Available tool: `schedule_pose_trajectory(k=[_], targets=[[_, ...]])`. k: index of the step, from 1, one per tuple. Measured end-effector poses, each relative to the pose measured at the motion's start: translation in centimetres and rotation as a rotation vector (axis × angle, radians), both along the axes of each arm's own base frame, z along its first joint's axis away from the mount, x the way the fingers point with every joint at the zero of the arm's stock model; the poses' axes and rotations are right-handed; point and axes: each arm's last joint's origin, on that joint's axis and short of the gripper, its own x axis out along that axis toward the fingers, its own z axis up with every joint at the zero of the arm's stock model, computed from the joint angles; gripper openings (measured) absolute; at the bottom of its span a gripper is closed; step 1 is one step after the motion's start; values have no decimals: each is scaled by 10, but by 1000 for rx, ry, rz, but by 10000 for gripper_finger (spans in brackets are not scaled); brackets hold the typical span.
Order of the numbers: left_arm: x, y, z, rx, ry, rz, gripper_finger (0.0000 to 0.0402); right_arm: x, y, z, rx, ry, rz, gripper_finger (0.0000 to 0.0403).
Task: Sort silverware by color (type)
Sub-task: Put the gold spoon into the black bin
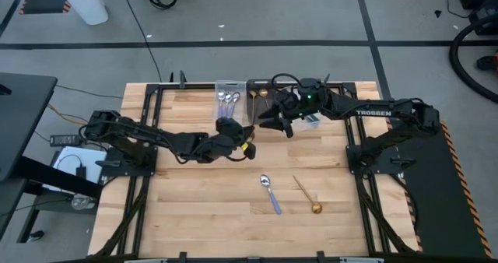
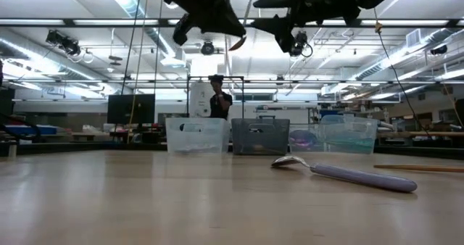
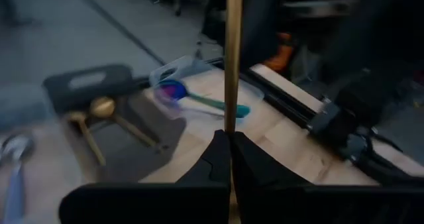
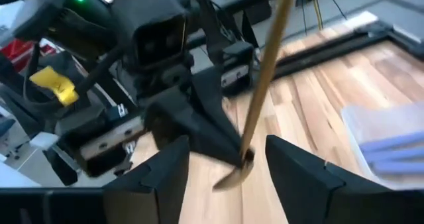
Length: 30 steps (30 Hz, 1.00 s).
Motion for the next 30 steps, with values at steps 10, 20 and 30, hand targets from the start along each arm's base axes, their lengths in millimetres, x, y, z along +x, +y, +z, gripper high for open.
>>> schedule_pose_trajectory(k=[10,20,30], targets=[[2,-5,3,293,200,-150,5,-20,-10,17,105,-38,96,213],[0,1,-1,547,454,-231,10,-51,-23,21,482,120,151,213],[-3,-1,-10,881,796,-390,10,-64,-39,15,805,263,143,212]])
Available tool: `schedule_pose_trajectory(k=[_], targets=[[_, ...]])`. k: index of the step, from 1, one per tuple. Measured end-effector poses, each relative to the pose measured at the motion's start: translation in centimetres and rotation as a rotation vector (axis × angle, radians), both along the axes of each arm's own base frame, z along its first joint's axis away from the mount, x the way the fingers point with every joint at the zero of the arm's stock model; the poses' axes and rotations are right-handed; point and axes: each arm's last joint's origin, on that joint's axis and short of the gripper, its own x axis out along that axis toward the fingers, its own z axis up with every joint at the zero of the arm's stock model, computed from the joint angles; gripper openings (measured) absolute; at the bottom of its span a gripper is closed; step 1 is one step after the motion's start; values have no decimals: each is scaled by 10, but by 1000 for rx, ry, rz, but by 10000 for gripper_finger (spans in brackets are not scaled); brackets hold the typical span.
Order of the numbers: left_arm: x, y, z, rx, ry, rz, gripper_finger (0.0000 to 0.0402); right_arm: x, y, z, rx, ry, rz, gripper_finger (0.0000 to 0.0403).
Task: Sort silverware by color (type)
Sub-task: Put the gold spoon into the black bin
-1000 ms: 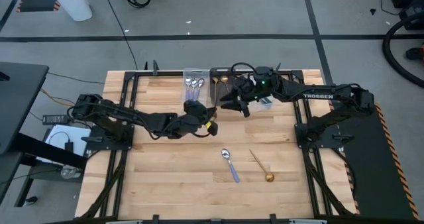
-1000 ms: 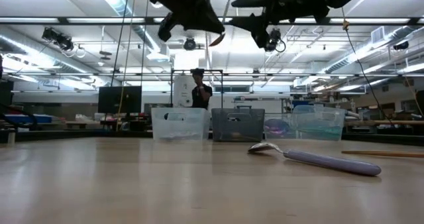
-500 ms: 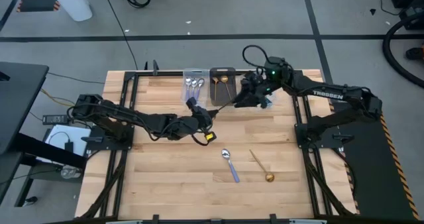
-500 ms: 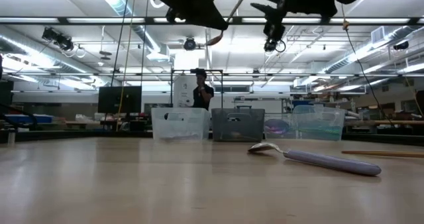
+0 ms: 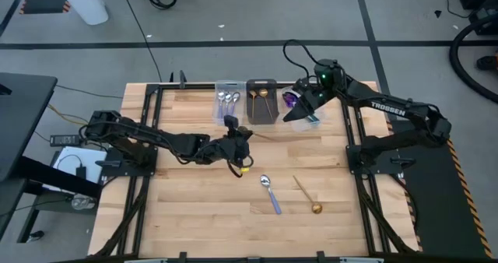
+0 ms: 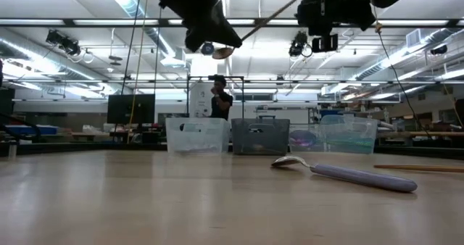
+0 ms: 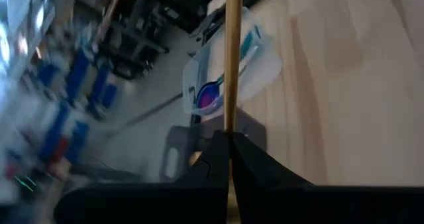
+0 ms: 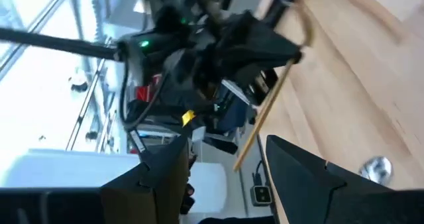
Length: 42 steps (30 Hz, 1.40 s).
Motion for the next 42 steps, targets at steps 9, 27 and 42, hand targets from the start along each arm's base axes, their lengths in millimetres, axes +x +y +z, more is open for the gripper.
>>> schedule_pose_trajectory(k=[9,27,42], targets=[[7,11,-11,166,159,-45,10,33,4,-42,49,187,11,212],[7,12,-12,259,243,-103,11,85,30,-79,144,210,180,153],[7,12,-11,260,238,-109,22,84,21,-82,140,190,174,19]])
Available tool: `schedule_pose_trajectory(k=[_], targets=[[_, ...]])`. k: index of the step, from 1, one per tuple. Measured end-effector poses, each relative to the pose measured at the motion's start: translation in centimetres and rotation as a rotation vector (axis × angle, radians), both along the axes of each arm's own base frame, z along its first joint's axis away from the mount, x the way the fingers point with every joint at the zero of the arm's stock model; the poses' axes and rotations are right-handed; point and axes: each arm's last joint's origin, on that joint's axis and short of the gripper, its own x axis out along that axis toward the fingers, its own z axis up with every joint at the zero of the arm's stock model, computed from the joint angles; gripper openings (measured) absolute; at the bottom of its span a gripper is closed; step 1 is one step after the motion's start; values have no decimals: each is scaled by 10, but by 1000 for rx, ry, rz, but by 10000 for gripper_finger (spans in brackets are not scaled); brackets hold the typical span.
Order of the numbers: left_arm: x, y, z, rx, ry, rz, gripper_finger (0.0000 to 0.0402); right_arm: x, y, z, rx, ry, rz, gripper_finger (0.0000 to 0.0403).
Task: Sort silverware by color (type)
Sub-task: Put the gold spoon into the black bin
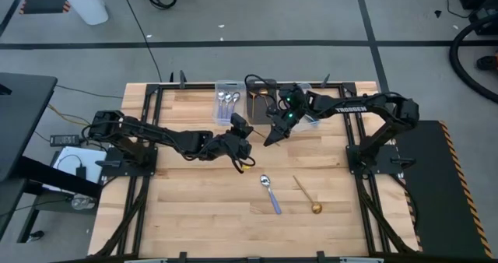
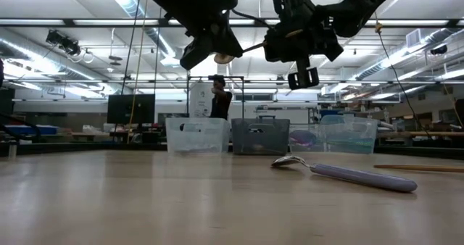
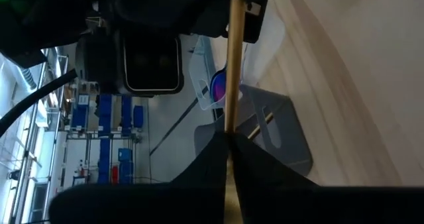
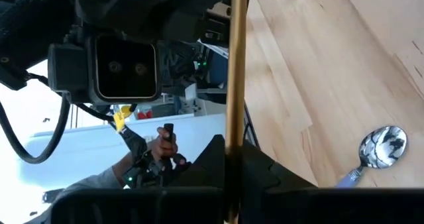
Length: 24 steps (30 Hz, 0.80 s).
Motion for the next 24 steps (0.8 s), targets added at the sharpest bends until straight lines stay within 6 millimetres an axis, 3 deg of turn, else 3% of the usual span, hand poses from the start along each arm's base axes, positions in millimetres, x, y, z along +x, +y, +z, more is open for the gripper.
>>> schedule_pose_trajectory(k=[14,24], targets=[[3,-2,4,-160,-161,21,134,1,-4,1,-70,-26,-62,19],[7,-2,13,-589,-577,195,157,-3,-16,0,-137,-36,-139,19]])
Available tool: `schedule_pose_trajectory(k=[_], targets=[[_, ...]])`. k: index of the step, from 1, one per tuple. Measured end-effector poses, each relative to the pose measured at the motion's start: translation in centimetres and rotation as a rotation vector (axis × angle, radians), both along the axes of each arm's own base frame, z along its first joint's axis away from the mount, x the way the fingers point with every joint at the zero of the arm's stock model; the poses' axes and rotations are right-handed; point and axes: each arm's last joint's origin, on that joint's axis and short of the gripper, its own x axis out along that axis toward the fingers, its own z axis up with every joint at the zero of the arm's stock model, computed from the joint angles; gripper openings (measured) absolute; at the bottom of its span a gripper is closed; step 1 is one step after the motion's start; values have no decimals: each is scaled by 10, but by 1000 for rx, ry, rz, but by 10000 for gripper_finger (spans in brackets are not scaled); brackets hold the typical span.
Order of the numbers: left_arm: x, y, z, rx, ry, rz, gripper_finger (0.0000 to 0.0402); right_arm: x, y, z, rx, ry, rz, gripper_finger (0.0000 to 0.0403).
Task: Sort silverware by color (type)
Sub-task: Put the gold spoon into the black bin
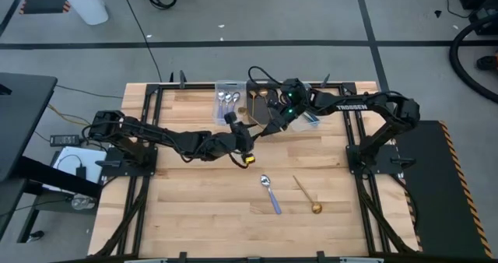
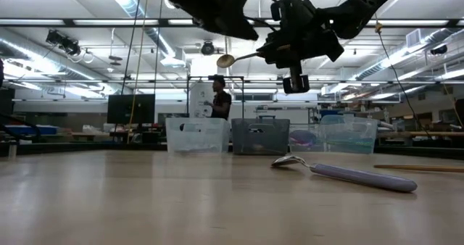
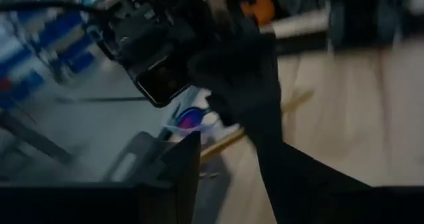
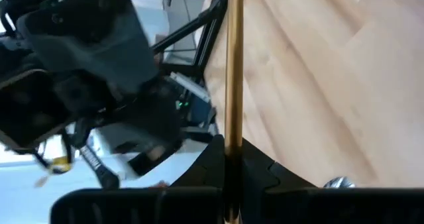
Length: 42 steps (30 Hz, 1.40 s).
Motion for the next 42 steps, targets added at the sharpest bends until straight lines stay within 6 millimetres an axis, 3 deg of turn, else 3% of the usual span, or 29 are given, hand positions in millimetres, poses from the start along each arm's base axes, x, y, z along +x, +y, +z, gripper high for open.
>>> schedule_pose_trajectory(k=[8,18,28,42], targets=[[3,0,13,-283,-329,78,157,-3,-12,-1,-116,-15,-99,19],[3,-6,13,-650,-570,152,157,-10,-30,-3,-258,-22,-190,19],[0,-12,0,-948,-569,206,157,-22,-46,-13,-420,102,-312,37],[-1,30,-9,-1063,-673,427,157,-19,-40,-13,-457,106,-308,18]])
